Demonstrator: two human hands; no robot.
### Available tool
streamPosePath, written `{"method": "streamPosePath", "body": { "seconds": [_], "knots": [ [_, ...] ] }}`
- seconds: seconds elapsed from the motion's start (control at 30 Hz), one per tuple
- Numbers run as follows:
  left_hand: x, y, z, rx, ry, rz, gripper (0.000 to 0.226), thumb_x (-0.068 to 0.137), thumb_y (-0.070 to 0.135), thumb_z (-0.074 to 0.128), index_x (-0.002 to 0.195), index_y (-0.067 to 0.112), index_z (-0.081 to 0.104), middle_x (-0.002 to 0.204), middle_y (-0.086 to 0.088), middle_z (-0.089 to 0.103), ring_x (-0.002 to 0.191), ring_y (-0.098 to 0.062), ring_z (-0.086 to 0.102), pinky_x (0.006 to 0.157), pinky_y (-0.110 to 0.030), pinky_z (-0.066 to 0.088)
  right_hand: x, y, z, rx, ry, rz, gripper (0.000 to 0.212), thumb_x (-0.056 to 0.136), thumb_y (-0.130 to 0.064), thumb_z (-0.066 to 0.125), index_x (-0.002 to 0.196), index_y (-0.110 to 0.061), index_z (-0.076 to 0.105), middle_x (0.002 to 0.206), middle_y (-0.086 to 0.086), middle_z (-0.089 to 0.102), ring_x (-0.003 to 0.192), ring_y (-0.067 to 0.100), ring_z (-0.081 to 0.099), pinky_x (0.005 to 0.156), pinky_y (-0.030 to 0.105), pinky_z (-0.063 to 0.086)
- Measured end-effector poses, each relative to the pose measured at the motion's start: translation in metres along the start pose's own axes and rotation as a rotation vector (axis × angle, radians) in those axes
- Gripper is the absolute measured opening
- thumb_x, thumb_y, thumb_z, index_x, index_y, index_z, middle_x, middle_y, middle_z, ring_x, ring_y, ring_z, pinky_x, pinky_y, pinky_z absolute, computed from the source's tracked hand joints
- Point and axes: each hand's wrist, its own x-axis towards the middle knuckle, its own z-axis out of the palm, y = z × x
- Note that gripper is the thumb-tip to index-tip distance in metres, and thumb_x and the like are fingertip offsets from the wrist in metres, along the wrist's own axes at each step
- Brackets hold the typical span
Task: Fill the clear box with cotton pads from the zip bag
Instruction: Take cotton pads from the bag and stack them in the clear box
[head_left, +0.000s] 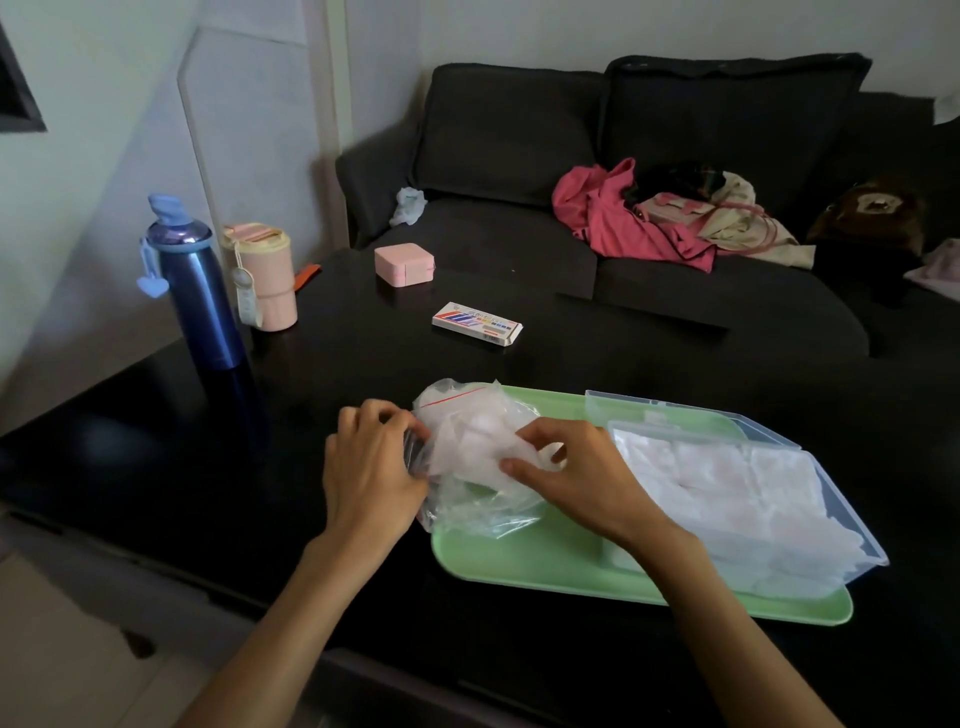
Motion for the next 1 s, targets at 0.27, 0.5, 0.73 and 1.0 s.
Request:
{"method": "streamPosePath", "body": {
  "seconds": [0.27,0.5,0.73,1.0],
  "knots": [
    [0.013,0.024,-0.033,-0.488,0.078,0.126,0.035,0.07,0.008,0.072,0.096,0.03,0.067,0.105,0.011,0.058,0.1,-0.013,0.052,0.081,-0.015,0.036,-0.003,-0.009,-0.033,0.499,0.03,0.083,0.012,0.079,-0.017,0.074,0.091,-0.019,0.072,0.087,-0.003,0.075,0.081,0.01,0.07,0.07,0.02,0.055],
    [0.012,0.082,-0.046,-0.934,-0.195,0.054,0.037,0.077,0.056,0.055,0.106,0.035,0.066,0.104,0.016,0.068,0.099,0.003,0.06,0.087,-0.021,0.047,-0.019,0.001,-0.065,0.668,-0.043,0.152,0.022,0.08,-0.018,0.071,0.101,-0.01,0.072,0.095,0.007,0.074,0.089,0.019,0.069,0.082,0.03,0.054],
    [0.016,0.123,-0.026,-1.168,-0.576,-0.102,0.012,0.089,0.021,0.062,0.089,0.024,0.073,0.083,0.003,0.075,0.075,-0.006,0.071,0.057,-0.018,0.054,-0.036,0.021,-0.09,0.663,0.233,0.229,0.015,0.073,-0.018,0.078,0.087,-0.018,0.072,0.078,-0.002,0.075,0.069,0.008,0.07,0.056,0.015,0.051],
    [0.018,0.155,-0.002,-1.243,-0.795,-0.177,0.017,0.092,0.025,0.057,0.093,0.018,0.073,0.089,0.0,0.075,0.078,-0.012,0.072,0.058,-0.021,0.054,-0.048,0.047,-0.103,0.492,0.418,0.25,0.008,0.075,-0.023,0.077,0.079,-0.019,0.072,0.076,-0.008,0.073,0.07,0.004,0.068,0.058,0.013,0.051]
  ]
}}
